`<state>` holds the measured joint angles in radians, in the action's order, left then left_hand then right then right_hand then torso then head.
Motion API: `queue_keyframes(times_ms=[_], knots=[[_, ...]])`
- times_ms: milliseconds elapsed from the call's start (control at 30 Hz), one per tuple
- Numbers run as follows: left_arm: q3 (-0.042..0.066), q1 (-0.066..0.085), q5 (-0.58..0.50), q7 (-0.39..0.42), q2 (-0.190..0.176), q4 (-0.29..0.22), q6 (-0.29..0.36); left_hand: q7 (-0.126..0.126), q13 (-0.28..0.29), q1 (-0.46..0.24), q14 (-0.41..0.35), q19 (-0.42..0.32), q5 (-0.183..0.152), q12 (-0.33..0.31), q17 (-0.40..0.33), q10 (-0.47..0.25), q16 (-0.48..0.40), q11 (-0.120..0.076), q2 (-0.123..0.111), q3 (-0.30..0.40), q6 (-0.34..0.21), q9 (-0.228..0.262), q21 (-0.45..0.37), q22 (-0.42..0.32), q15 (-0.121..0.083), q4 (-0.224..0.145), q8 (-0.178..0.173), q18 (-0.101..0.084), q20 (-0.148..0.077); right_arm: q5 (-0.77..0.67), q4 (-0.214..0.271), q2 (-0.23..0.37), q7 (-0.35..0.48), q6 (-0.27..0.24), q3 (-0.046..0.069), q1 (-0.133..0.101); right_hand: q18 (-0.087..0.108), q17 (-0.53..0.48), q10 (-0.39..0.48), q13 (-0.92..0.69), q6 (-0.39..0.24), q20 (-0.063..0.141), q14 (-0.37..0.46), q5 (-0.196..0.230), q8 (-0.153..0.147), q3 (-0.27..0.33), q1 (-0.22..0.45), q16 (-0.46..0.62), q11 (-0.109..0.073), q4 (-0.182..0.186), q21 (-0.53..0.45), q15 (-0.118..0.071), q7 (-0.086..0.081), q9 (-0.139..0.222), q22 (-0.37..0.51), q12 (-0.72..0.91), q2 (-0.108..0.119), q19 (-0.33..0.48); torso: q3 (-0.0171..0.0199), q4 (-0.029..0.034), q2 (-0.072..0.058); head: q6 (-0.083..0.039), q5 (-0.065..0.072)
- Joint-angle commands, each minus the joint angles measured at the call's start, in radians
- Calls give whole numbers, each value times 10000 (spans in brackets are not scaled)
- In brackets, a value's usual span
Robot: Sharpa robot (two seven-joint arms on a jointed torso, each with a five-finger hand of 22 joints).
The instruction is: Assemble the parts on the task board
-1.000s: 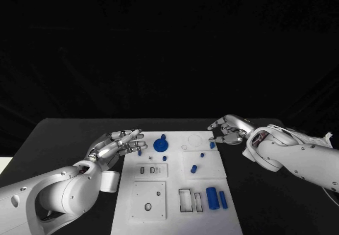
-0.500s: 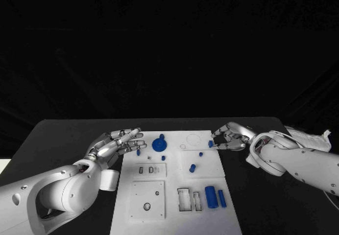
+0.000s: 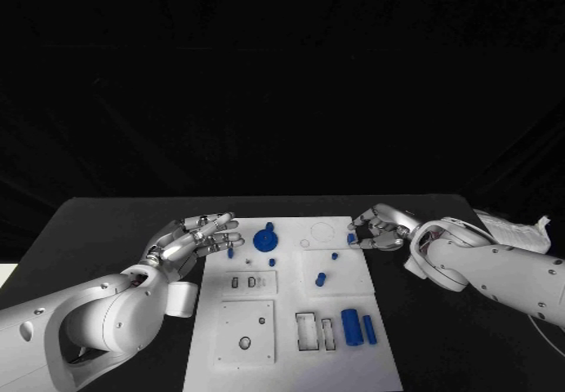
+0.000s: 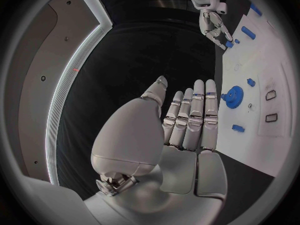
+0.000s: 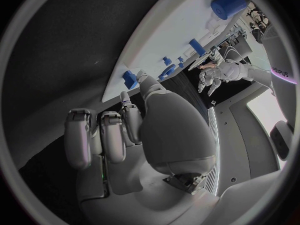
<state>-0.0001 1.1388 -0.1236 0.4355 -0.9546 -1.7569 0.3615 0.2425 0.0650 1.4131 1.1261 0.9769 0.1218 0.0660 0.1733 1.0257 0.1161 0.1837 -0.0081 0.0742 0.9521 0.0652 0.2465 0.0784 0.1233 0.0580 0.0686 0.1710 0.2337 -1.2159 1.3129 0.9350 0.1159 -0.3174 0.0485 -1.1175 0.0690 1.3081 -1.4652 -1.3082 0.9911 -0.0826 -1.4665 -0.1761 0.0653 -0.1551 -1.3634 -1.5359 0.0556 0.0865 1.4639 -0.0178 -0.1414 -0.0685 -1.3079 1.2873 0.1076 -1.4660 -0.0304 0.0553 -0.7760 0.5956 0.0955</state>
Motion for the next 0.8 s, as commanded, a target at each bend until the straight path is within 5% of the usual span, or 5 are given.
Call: queue_keyframes(times_ms=[33,567,800], knots=[[6,6,64,41,21,-15,-207,-15,14,31,61,85,-16,26,9,32,23,-21,68,-1,63,9,16,10,21,-56,24,121,-13,-25,-51,-66,70,247,3,23,-206,1892,-53,-954,112,50,-886,87,66,-55,-43,-40,-68,-83,35,-75,19,-21,-265,46,-167,-125,-4,-2,-2,18,-14],[6,6,65,17,20,-21,-212,-14,12,29,62,89,-16,20,12,30,20,-20,66,2,60,6,19,11,20,-64,19,120,-16,-215,-221,-191,22,389,4,51,-210,1929,-84,-1011,810,132,-894,389,226,-418,-206,-51,-203,-345,52,-180,178,-80,-302,119,-522,-137,2,-13,2,79,-11],[6,6,66,8,17,-23,-211,-14,12,29,62,89,-16,20,12,30,20,-20,66,2,60,6,19,11,20,-64,19,120,-16,-226,-224,-224,117,309,4,56,-212,1959,-92,-1027,1434,238,-900,444,433,-699,-306,-60,-372,-532,56,-314,391,-172,-318,126,-716,-143,5,-19,3,108,1]])
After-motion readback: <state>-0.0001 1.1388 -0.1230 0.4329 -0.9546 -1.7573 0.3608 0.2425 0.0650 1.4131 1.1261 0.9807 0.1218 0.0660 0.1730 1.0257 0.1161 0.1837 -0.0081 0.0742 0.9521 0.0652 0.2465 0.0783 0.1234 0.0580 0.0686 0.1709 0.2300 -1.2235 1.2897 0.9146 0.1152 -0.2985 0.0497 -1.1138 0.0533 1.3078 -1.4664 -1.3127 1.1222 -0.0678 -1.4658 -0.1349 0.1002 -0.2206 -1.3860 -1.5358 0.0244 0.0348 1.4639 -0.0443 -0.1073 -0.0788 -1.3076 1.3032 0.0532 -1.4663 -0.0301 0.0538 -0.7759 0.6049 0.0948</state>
